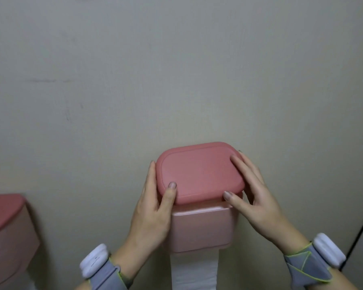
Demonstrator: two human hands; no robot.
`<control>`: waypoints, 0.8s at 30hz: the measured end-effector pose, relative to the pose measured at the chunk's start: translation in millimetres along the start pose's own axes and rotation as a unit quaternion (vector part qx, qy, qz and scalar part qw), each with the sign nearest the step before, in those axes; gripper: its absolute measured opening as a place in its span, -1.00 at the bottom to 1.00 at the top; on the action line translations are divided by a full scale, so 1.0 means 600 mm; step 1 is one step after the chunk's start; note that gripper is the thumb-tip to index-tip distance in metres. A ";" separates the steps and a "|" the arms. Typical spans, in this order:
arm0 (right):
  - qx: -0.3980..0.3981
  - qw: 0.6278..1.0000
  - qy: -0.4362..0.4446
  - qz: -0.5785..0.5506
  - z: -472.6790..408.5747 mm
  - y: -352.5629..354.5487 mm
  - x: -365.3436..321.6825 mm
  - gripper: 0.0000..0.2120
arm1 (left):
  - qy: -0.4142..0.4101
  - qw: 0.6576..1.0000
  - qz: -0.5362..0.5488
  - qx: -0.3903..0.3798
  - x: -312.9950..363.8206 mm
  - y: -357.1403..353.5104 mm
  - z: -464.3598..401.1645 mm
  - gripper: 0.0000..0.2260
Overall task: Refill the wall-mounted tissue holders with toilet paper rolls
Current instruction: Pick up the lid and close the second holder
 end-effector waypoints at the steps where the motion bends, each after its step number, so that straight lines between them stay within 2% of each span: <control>1: -0.004 1.000 0.005 -0.001 0.000 0.002 -0.008 -0.27 | -0.009 1.000 0.003 0.001 0.007 0.004 -0.002 -0.23; 5: 0.000 0.999 0.031 0.032 0.003 0.011 -0.026 -0.22 | -0.024 1.000 -0.002 0.009 0.018 0.024 -0.002 -0.16; 10: 0.036 0.995 0.033 0.092 0.017 0.003 -0.027 -0.22 | 0.000 1.000 -0.024 0.007 0.003 0.044 0.019 -0.23; 16: 0.011 0.997 0.007 0.076 0.024 -0.005 -0.003 -0.34 | 0.041 0.998 -0.018 -0.049 -0.018 0.024 0.042 -0.09; 24: -0.003 0.999 -0.025 0.036 0.027 -0.005 0.026 -0.42 | 0.035 0.995 -0.018 -0.090 -0.029 0.003 0.044 0.01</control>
Point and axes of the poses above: each hand's wrist, its own z-axis away from the middle knuckle, its own y-axis out of the back of the hand, x = y × z, the point moved 7 cm from there along -z, towards the middle knuckle, and after that the axes turned 13 degrees about -y, right-handed, at the moved point
